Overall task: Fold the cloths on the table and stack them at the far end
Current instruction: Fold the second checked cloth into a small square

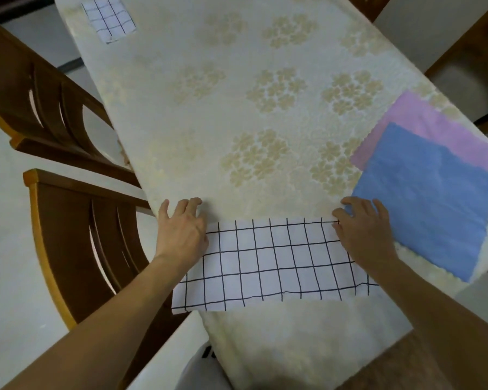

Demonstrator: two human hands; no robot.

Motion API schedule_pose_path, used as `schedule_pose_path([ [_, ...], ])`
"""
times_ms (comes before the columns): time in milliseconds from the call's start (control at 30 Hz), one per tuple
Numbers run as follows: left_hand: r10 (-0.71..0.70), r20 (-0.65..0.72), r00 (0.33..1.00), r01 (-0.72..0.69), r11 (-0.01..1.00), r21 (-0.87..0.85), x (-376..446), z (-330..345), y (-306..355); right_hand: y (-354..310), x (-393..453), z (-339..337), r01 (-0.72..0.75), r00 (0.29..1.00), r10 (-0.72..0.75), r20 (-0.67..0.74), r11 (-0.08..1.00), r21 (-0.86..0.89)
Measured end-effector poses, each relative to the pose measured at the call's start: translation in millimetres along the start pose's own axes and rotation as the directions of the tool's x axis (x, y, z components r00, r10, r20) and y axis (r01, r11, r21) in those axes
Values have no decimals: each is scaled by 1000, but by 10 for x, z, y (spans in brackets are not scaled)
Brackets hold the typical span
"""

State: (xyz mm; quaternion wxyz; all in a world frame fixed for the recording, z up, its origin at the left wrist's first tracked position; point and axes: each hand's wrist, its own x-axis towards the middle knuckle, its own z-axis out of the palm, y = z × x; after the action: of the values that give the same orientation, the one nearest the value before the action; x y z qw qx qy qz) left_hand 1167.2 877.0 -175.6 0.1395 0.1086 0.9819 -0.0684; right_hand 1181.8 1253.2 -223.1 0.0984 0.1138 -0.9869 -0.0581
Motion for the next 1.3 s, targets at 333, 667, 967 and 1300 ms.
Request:
schedule_pose_path([
  [333, 186, -176, 967, -225, 946, -234, -475, 385, 699, -625, -437, -105, 26, 977, -79, 196, 964, 263],
  [667, 135, -81, 988, -147, 973, -177, -692, 879, 711, -480, -865, 127, -6, 959, -57, 277, 975, 222],
  [967, 133, -127, 983, -161, 957, -242, -784, 840, 823, -593, -844, 23, -45, 974, -19, 226, 961, 275],
  [1300, 127, -86, 988, -143, 966, -215, -838, 925, 924, -594, -934, 143, -94, 946, 16, 322, 969, 228],
])
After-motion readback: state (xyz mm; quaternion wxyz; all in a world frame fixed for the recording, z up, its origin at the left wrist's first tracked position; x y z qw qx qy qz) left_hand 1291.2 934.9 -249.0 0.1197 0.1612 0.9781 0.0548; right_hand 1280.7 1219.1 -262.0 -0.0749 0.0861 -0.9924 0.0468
